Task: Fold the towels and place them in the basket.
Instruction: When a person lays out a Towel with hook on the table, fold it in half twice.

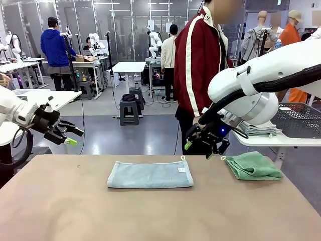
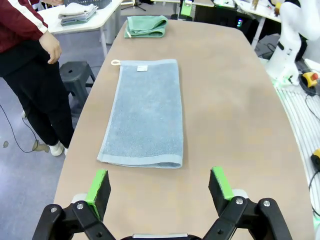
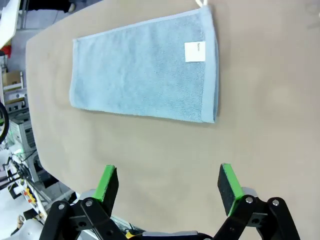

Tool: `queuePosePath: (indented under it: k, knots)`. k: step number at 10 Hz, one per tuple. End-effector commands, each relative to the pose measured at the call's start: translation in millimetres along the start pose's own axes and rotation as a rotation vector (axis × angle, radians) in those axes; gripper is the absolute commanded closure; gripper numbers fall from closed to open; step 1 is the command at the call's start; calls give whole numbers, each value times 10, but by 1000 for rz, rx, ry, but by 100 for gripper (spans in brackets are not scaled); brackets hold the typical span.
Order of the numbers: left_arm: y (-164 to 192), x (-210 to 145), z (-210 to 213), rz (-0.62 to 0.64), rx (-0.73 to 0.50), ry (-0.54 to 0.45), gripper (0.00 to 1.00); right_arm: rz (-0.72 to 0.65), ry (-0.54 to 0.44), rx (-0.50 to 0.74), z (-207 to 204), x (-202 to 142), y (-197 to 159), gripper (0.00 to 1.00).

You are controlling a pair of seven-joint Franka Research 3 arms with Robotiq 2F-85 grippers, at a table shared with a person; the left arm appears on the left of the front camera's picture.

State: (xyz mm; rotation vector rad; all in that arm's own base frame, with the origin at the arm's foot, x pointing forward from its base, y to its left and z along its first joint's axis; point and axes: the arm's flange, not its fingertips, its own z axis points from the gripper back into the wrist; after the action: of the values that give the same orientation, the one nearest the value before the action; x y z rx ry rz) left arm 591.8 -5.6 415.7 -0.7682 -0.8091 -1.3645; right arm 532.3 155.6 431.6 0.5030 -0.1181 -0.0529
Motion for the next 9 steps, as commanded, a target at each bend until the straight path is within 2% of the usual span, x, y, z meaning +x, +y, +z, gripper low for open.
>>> queuePosePath:
  k: [1,2,3,6,7,9]
  knots:
    - [66,-40,27,-5,-29,-28,0,-21,-4,-25,30,56,98,0]
    - [0,0,0,0,0,0,0,32,-24,-34,61,53,130,0]
    - [0,0,0,0,0,0,0,-4,-5,-7,23,15,25,0]
    - [0,0,0,0,0,0,0,9,-10,-13,49,30,58,0]
    - [0,0,0,0,0,0,0,-4,-21,-106,-152,20,152,0]
    - [0,0,0,0,0,0,0,-8,-53,-152,-580,-11,262,0]
